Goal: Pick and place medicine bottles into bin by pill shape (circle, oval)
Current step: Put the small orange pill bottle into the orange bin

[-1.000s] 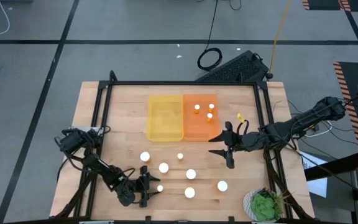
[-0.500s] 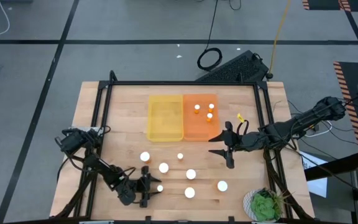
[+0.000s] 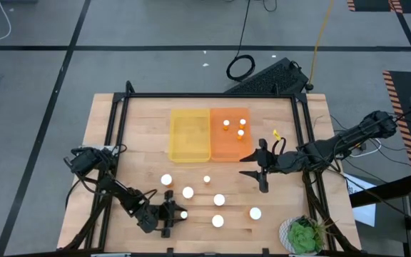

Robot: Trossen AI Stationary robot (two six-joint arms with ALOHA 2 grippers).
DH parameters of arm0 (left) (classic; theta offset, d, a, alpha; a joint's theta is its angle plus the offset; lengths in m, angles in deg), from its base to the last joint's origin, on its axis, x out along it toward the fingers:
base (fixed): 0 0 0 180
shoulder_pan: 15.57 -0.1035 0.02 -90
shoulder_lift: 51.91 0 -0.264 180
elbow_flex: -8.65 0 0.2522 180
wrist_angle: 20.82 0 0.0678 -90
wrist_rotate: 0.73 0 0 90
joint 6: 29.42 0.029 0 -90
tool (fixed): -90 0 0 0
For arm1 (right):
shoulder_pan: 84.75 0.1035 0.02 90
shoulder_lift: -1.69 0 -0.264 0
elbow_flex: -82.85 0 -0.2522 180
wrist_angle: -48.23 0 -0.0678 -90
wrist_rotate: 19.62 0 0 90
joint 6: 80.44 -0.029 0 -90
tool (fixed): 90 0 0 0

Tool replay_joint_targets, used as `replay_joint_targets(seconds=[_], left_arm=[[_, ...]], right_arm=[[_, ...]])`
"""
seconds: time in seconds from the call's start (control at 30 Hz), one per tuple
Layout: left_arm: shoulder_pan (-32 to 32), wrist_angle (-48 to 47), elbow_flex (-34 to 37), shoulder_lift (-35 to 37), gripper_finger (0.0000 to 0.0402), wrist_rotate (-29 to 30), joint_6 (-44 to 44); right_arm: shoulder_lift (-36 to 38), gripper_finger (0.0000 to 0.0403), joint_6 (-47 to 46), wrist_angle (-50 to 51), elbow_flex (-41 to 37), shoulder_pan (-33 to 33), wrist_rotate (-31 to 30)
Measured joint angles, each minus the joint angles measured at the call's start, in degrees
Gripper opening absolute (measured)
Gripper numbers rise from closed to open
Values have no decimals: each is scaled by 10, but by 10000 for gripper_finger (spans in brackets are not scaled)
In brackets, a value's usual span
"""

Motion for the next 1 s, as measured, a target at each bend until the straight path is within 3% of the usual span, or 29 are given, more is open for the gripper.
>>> replay_joint_targets(seconds=[0.57,0.87,1.0], left_arm=[[0,-1,0,0,156,0,7],[0,-1,0,0,106,0,8],[0,-1,0,0,105,0,8]], right_arm=[[0,194,0,0,0,0,1],[0,194,0,0,0,0,1],[0,194,0,0,0,0,1]])
